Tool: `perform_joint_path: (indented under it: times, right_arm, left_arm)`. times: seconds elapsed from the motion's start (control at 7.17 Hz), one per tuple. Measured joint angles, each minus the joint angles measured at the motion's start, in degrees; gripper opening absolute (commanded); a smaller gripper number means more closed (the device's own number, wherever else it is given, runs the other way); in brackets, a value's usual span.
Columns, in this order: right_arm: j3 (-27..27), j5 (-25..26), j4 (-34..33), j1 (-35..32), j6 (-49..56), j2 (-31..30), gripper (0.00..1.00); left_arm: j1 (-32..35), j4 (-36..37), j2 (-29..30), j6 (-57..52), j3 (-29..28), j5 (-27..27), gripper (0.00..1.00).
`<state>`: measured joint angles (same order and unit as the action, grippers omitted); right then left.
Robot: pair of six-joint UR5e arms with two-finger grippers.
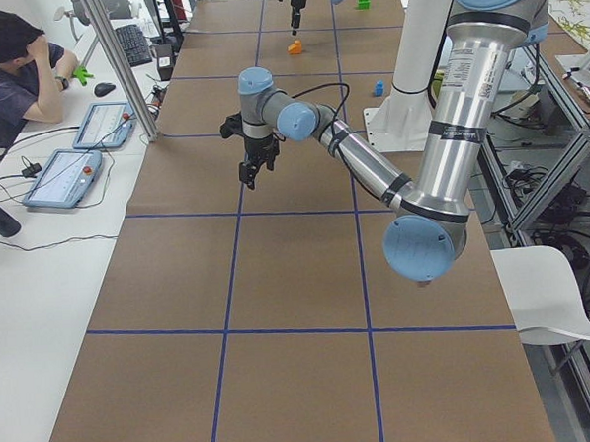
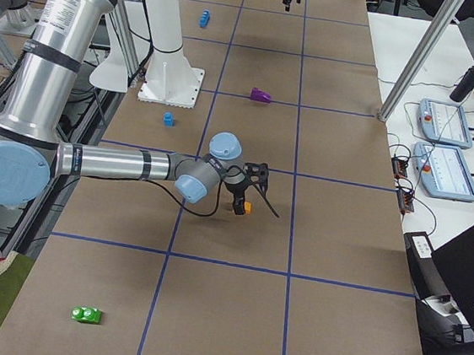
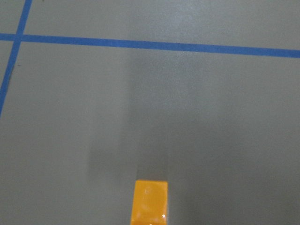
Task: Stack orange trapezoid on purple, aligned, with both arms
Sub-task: 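Withdraw the left gripper while the right gripper grasps the orange trapezoid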
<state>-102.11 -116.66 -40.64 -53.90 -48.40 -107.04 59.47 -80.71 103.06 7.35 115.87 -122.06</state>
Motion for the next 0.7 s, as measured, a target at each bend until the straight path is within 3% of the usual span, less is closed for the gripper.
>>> perform_joint_path:
  times: [0.28, 0.7]
  right_arm:
    - [2.1, 2.9, 3.0, 3.3, -1.6, 0.2, 0.96]
    - [3.6, 5.1, 3.4, 6.2, -2.7, 0.3, 0.48]
  left_arm:
    - [0.7, -0.1, -0.6, -0.8, 0.1, -0.3, 1.00]
    - [0.7, -0.2, -0.7, -0.6, 0.1, -0.3, 1.00]
